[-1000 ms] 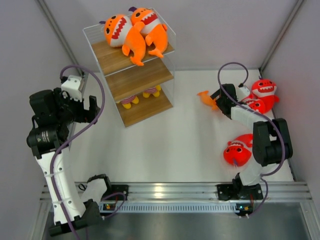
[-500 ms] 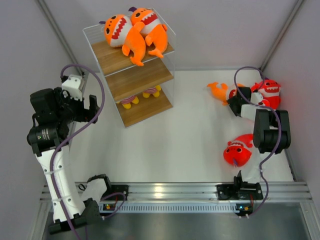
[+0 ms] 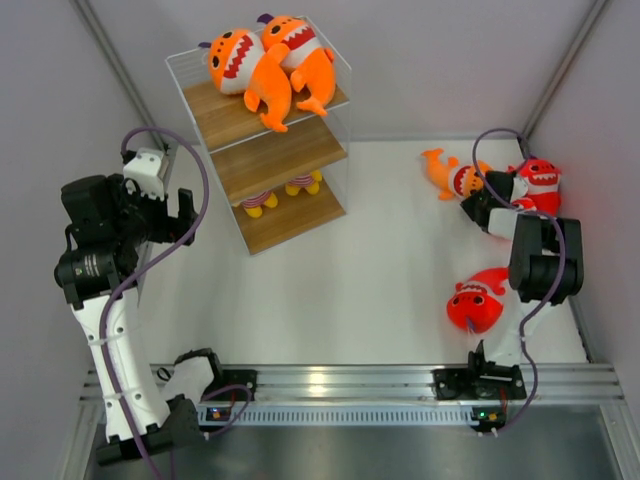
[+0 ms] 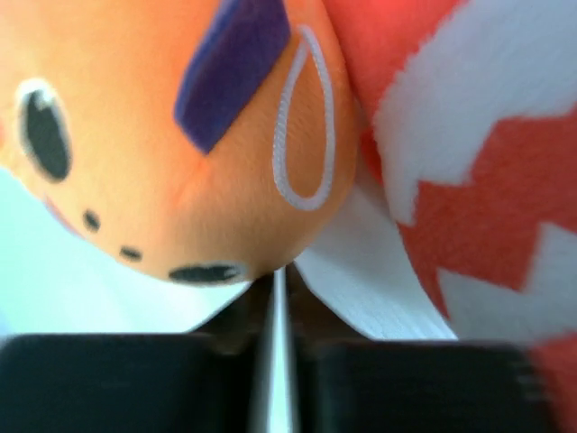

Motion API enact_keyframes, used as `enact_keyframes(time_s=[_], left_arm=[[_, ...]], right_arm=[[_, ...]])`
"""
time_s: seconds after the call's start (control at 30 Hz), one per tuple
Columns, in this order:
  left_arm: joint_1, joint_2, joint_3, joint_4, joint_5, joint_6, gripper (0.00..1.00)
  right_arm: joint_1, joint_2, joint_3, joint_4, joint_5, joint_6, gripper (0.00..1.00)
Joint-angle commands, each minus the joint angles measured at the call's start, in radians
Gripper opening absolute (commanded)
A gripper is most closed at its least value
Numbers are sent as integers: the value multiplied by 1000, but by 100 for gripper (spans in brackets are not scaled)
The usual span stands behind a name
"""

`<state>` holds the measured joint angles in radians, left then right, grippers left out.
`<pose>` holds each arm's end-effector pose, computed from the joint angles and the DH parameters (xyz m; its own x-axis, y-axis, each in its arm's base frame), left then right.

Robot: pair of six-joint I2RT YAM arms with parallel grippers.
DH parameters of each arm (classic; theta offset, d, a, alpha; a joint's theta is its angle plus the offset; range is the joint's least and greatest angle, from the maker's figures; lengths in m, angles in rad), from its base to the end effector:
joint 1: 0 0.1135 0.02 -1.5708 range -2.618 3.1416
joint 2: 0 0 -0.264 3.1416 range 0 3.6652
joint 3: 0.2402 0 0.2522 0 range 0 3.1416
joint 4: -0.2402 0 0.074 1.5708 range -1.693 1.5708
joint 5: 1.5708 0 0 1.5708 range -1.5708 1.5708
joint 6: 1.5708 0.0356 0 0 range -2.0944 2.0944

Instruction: Place and organize the stuffed toys onto the shelf

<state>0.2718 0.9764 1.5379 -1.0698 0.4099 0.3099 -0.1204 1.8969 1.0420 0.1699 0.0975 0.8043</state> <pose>0.1394 0.0241 0.4615 -0.4193 0.1735 -0.8911 0.2279 0.9703 0.0817 0.3921 -0.0509 0.1489 -0.2956 0.7579 -0.5815 0.5873 0.6243 0.5151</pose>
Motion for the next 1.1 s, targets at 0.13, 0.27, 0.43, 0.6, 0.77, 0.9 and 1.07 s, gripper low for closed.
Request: enact_keyframes(time_s=[0.13,0.27,0.43,0.6,0.77,0.9,1.07], left_arm=[[-3,11,24,27,3,-5,98],[-3,15,21,27,4,-5,98],[-3,16,22,28,7,-8,98],[-5,18,28,28,1,-8,98],[-3,21,33,28,0,-15,98],[-5,24,36,27,6,-18,98],[-3,16,33,27,10,-22,98]], right_arm=[[-28,-234,-69,106,-13,-28,64],[-33,-259,-8,21,24,-25,82],[-41,-153,186,-141,67,-20,94],[-41,2,335,-253,47,-37,95],[-32,99,434,-359,25,-80,95],[-21,154,446,-371,10,-131,83],[-24,180,458,-379,21,-166,0]])
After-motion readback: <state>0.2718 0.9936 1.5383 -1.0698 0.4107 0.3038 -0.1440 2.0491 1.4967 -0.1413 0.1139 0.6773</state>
